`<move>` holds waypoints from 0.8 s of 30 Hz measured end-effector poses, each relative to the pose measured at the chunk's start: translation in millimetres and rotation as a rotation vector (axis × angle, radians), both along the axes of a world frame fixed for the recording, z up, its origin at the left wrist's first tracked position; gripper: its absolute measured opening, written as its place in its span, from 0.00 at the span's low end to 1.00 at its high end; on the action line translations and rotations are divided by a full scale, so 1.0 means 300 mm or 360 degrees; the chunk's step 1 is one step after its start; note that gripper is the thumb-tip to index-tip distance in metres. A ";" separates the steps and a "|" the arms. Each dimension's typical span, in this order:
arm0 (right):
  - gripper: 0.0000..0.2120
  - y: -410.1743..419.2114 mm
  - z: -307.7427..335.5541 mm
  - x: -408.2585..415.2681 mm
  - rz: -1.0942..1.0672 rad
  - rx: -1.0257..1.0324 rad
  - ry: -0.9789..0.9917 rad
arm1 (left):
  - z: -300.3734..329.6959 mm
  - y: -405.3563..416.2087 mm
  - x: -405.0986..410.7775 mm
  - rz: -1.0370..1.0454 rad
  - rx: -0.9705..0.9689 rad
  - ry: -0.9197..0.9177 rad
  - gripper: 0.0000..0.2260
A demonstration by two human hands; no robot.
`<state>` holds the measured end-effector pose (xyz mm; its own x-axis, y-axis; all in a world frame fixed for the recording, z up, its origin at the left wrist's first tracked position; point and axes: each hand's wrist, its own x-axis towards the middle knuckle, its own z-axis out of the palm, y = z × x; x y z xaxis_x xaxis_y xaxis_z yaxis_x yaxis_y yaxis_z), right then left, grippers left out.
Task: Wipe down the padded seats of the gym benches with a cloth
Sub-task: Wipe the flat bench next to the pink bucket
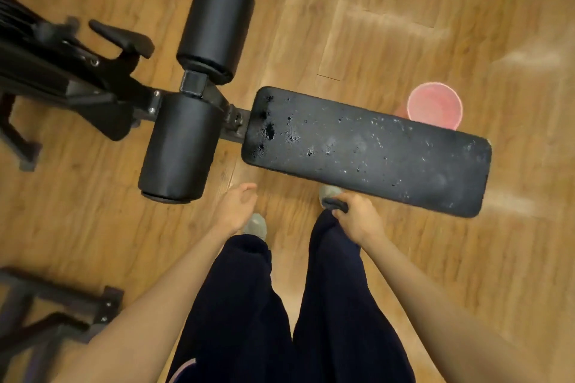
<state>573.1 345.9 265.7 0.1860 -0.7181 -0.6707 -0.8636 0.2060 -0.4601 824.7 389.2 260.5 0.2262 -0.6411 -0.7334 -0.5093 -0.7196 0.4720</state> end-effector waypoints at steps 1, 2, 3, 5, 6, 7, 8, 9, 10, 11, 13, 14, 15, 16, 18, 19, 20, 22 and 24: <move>0.16 -0.064 -0.009 -0.007 0.0073 -0.0005 -0.0007 | -0.007 -0.018 -0.021 0.0088 -0.0005 -0.0032 0.17; 0.16 -0.132 -0.022 -0.013 0.0147 -0.0023 -0.0015 | -0.014 -0.034 -0.045 0.0170 -0.0007 -0.0071 0.17; 0.16 -0.198 -0.036 -0.017 0.0215 -0.0053 -0.0032 | -0.023 -0.050 -0.067 0.0234 0.0001 -0.0111 0.17; 0.16 -0.317 -0.069 -0.020 0.0349 -0.0082 -0.0080 | -0.057 -0.080 -0.105 0.0303 0.0025 -0.0154 0.17; 0.15 -0.374 -0.088 -0.016 0.0408 -0.0094 -0.0109 | -0.079 -0.095 -0.122 0.0327 0.0033 -0.0169 0.18; 0.15 -0.425 -0.105 -0.008 0.0457 -0.0107 -0.0132 | -0.100 -0.109 -0.137 0.0347 0.0041 -0.0180 0.18; 0.16 -0.475 -0.124 0.003 0.0500 -0.0126 -0.0152 | -0.120 -0.126 -0.152 0.0363 0.0040 -0.0194 0.19; 0.17 -0.519 -0.147 0.015 0.0543 -0.0145 -0.0173 | -0.143 -0.142 -0.165 0.0373 0.0036 -0.0210 0.19; 0.18 -0.560 -0.172 0.033 0.0590 -0.0166 -0.0197 | -0.167 -0.160 -0.176 0.0372 0.0022 -0.0237 0.19; 0.18 -0.596 -0.198 0.055 0.0636 -0.0181 -0.0221 | -0.194 -0.179 -0.183 0.0376 0.0012 -0.0263 0.19; 0.18 -0.649 -0.254 0.100 0.0713 -0.0206 -0.0269 | -0.256 -0.215 -0.190 0.0421 -0.0017 -0.0261 0.20; 0.18 -0.669 -0.286 0.123 0.0750 -0.0226 -0.0296 | -0.296 -0.234 -0.189 0.0444 -0.0033 -0.0251 0.21; 0.18 -0.684 -0.320 0.145 0.0787 -0.0250 -0.0322 | -0.339 -0.252 -0.185 0.0457 -0.0045 -0.0253 0.22; 0.18 -0.699 -0.354 0.166 0.0835 -0.0274 -0.0342 | -0.385 -0.272 -0.180 0.0465 -0.0060 -0.0264 0.23; 0.18 -0.723 -0.428 0.203 0.0969 -0.0315 -0.0360 | -0.474 -0.314 -0.164 0.0478 -0.0089 -0.0303 0.24; 0.19 -0.736 -0.465 0.221 0.1047 -0.0344 -0.0362 | -0.520 -0.338 -0.156 0.0485 -0.0116 -0.0331 0.24; 0.19 -0.751 -0.502 0.240 0.1124 -0.0379 -0.0358 | -0.563 -0.363 -0.147 0.0498 -0.0141 -0.0364 0.25; 0.19 -0.783 -0.573 0.282 0.1210 -0.0460 -0.0365 | -0.643 -0.408 -0.131 0.0529 -0.0180 -0.0436 0.26; 0.18 -0.818 -0.642 0.337 0.1203 -0.0563 -0.0398 | -0.716 -0.447 -0.119 0.0527 -0.0256 -0.0524 0.27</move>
<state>674.2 100.6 73.1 0.8088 -0.5015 -0.3072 -0.5765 -0.5726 -0.5830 789.1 255.2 45.6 0.6402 -0.5948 -0.4862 -0.4062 -0.7993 0.4429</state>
